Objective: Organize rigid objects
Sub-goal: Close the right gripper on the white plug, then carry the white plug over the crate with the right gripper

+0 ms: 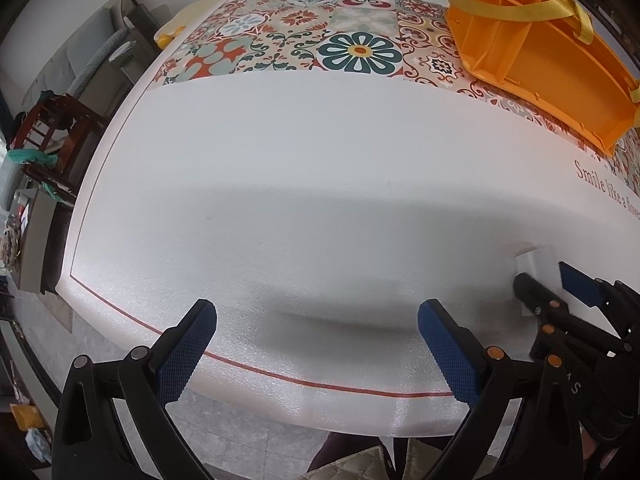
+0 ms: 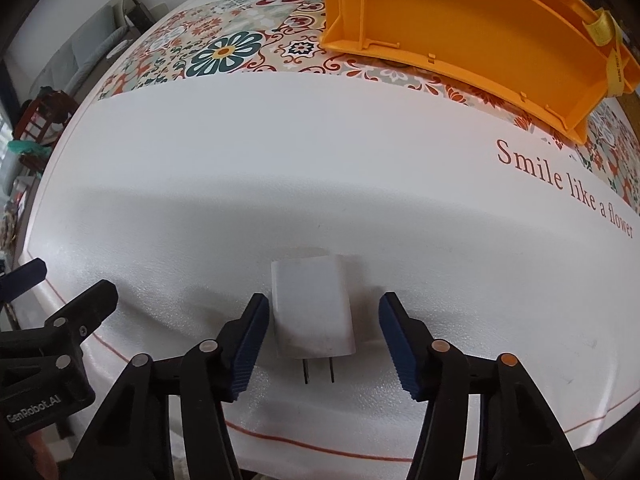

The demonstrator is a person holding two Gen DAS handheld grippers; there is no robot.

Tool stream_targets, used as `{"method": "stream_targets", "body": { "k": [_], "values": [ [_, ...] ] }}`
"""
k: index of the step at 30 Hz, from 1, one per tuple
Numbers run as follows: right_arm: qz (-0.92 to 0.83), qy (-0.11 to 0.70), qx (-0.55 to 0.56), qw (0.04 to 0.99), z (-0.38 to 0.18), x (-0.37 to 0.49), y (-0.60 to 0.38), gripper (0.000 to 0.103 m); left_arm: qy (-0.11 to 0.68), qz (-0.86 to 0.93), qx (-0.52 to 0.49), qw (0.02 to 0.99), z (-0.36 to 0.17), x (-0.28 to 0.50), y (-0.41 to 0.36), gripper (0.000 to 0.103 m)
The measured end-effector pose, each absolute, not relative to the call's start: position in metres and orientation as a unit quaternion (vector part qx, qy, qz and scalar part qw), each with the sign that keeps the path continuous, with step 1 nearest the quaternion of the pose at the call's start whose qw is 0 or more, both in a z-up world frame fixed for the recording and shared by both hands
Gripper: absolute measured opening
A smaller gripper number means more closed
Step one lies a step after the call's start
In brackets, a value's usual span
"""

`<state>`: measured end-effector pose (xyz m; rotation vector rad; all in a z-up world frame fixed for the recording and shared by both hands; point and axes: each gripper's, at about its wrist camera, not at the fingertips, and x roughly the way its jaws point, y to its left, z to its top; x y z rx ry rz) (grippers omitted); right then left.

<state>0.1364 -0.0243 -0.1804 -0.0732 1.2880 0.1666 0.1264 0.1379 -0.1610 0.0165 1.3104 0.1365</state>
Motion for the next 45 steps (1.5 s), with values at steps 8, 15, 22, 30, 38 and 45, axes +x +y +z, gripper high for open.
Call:
{"method": "stream_targets", "body": {
  "k": [8,15,22,30,38,45],
  "values": [
    [0.085,0.598,-0.034,0.796,-0.175,0.136,-0.028,0.037,0.602,0.056,0.015,0.796,-0.155,0.130,0.131,0.103],
    [0.085,0.588,-0.023,0.804,-0.160,0.136,-0.035,0.037,0.593,0.047,0.015,0.803,-0.145,0.136,0.124,0.103],
    [0.082,0.576,-0.012,0.813,-0.141,0.138,-0.046,0.037,0.581,0.037,0.015,0.813,-0.132,0.141,0.117,0.103],
    [0.077,0.558,0.001,0.827,-0.115,0.143,-0.060,0.037,0.561,0.028,0.024,0.827,-0.113,0.151,0.106,0.103],
    [0.070,0.538,0.015,0.840,-0.092,0.149,-0.075,0.037,0.543,0.013,0.026,0.839,-0.096,0.167,0.094,0.103],
    [0.061,0.519,0.029,0.852,-0.070,0.160,-0.090,0.037,0.527,-0.002,0.024,0.850,-0.079,0.182,0.081,0.103]
  ]
}}
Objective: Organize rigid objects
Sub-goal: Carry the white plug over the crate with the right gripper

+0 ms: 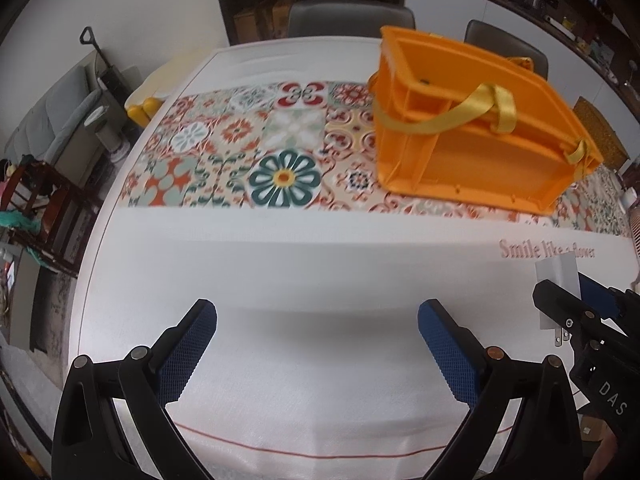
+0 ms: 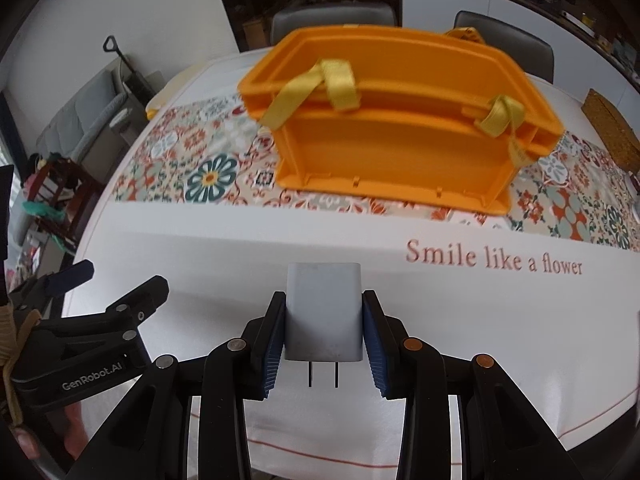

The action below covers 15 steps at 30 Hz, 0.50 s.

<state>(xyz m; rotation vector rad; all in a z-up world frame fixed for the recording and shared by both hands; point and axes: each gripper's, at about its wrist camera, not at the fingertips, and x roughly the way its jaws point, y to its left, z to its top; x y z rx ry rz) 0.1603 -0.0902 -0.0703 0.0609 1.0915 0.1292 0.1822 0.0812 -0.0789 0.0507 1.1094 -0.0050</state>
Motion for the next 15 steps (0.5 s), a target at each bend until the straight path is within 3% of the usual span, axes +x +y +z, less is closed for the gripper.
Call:
{"method": "stream_targets", "body": {
  "k": [15],
  "values": [
    [0.042,0.484,0.043,0.873,-0.032,0.188,-0.120,0.037,0.489,-0.026,0.022,0.872,-0.041,0.219,0.055,0.103]
  ]
}}
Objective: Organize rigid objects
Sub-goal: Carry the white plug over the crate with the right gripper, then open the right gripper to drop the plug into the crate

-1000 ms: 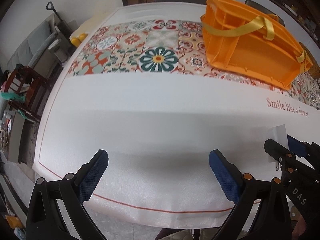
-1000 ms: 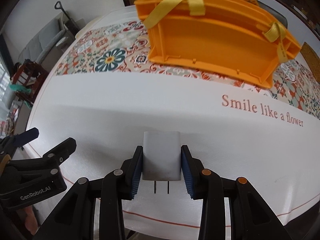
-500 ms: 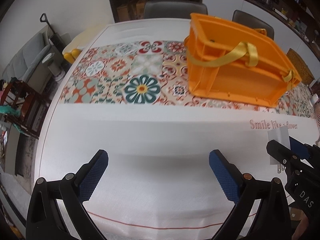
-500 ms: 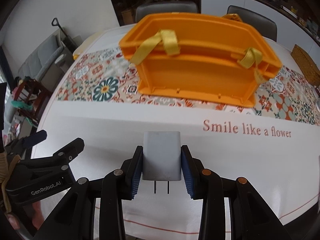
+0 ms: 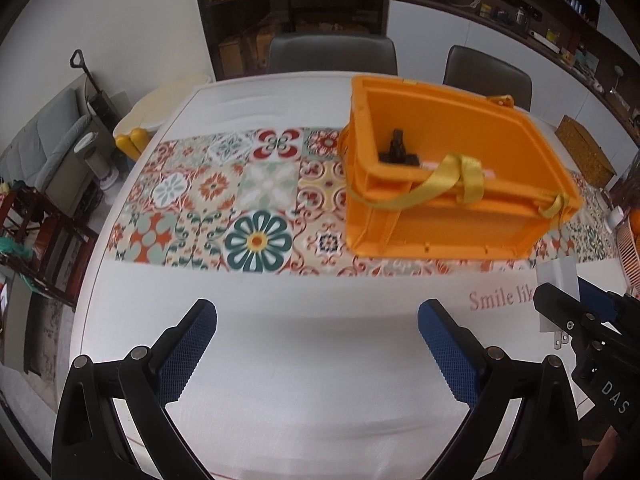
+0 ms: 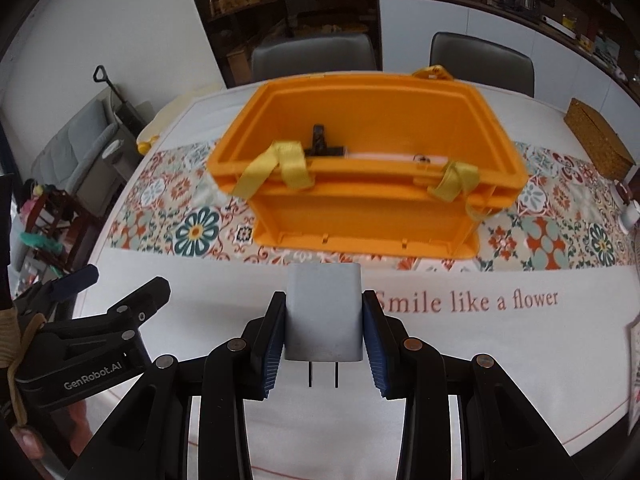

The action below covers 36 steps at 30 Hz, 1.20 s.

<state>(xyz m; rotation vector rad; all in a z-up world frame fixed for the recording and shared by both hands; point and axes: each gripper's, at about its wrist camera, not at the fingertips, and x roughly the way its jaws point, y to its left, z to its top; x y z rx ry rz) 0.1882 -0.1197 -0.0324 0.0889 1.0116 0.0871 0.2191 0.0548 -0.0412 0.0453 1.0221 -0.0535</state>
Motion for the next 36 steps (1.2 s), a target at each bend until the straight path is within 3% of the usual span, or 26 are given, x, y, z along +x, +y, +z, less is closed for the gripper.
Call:
{"method": "stream_targets", "body": {
  "k": [36],
  "values": [
    [0.056,0.452,0.040,0.889,0.014,0.303,-0.187,0.037,0.430,-0.008,0.023,0.902,0.012,0.320,-0.018,0.103]
  ]
}}
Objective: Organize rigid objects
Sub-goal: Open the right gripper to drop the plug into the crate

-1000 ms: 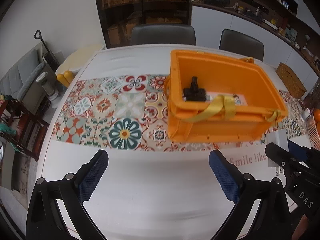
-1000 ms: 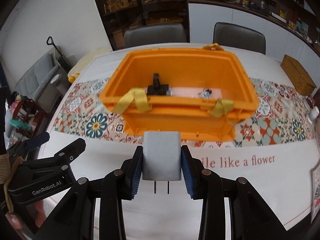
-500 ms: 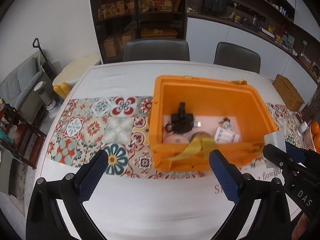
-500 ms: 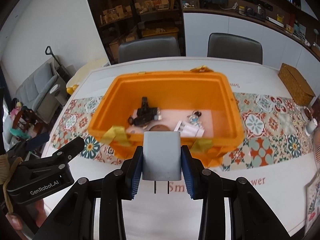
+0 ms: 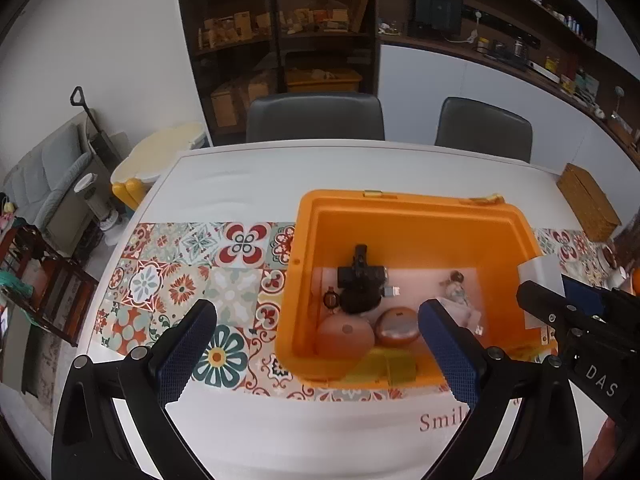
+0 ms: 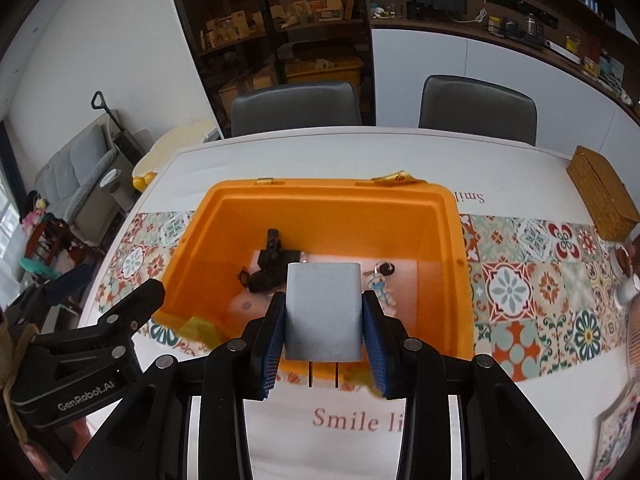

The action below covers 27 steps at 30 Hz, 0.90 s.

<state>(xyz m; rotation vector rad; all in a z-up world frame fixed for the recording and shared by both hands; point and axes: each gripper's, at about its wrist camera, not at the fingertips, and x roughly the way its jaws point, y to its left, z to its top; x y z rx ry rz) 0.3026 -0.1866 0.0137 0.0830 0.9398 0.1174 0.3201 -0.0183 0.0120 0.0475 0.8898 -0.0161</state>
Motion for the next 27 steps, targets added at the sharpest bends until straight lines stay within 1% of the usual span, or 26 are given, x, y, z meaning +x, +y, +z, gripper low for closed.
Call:
{"method": "stream_targets", "body": {
  "k": [11,22,27],
  "values": [
    [0.080,0.481,0.029,0.872,-0.003,0.356,-0.183,0.037,0.435,0.032,0.024,0.900,0.004,0.353,-0.014,0.103],
    [0.093,0.549,0.031,0.830,-0.055,0.407,-0.176,0.037,0.461,0.060,0.028,0.885,-0.020,0.379,-0.011,0.103],
    [0.090,0.565,0.029,0.819,-0.073,0.419,-0.173,0.037,0.472,0.061,0.033,0.879,-0.031,0.386,-0.013,0.103]
  ]
}}
